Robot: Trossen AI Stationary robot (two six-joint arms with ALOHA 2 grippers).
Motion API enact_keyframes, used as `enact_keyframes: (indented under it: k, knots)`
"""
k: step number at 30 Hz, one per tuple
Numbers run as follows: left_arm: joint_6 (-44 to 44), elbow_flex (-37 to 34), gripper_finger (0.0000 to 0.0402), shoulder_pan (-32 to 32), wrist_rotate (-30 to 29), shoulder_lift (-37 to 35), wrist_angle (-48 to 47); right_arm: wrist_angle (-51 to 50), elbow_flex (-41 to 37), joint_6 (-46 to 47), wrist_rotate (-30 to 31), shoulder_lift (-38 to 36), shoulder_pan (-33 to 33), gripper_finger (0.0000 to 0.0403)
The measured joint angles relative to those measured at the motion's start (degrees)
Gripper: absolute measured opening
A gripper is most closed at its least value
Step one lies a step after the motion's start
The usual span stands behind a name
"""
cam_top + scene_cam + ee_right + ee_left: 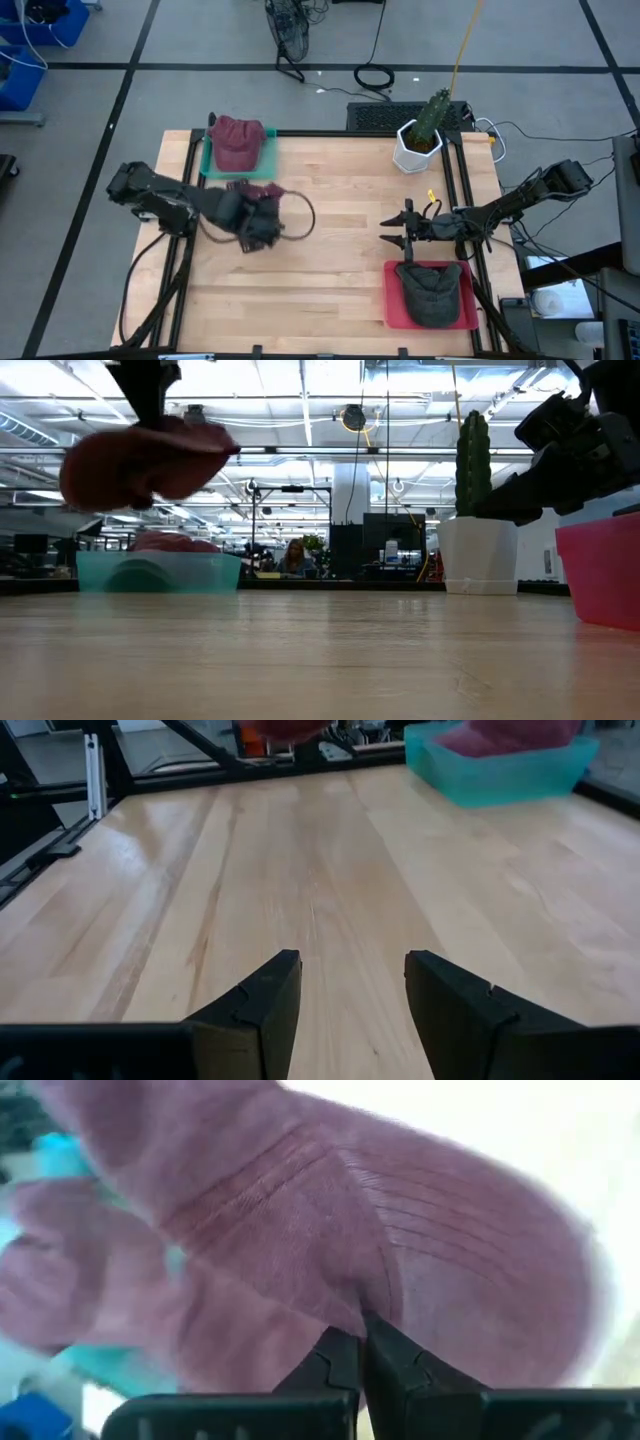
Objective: Pick & Place hat
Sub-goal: Put the maroon cap into the green bin
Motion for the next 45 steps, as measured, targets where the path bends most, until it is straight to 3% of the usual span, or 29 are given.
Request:
enact_keyframes:
  k: [11, 19, 28, 45]
  knots:
    - [18.80, -0.14, 0.0005, 14.86, -10.25, -0.56, -0.43, -1.47, 0.00, 2.63, -1.44, 0.00, 0.00, 0.0165]
    - [29.47, -0.59, 0.0005, 28.57, -12.60, -0.62, -0.41, -3.15, -0.02, 3.54, -1.57, 0.00, 0.00, 0.0165]
    - [40.60, -6.76, 0.0004, 41.33, -15.37, -0.62, 0.30, -5.36, -0.04, 4.39, -1.60, 0.02, 0.00, 0.0165]
    - [54.54, -21.44, 0.0020, 55.83, -13.59, -0.62, 30.19, -5.33, -0.04, 0.74, 0.33, 0.02, -1.25, 0.0165]
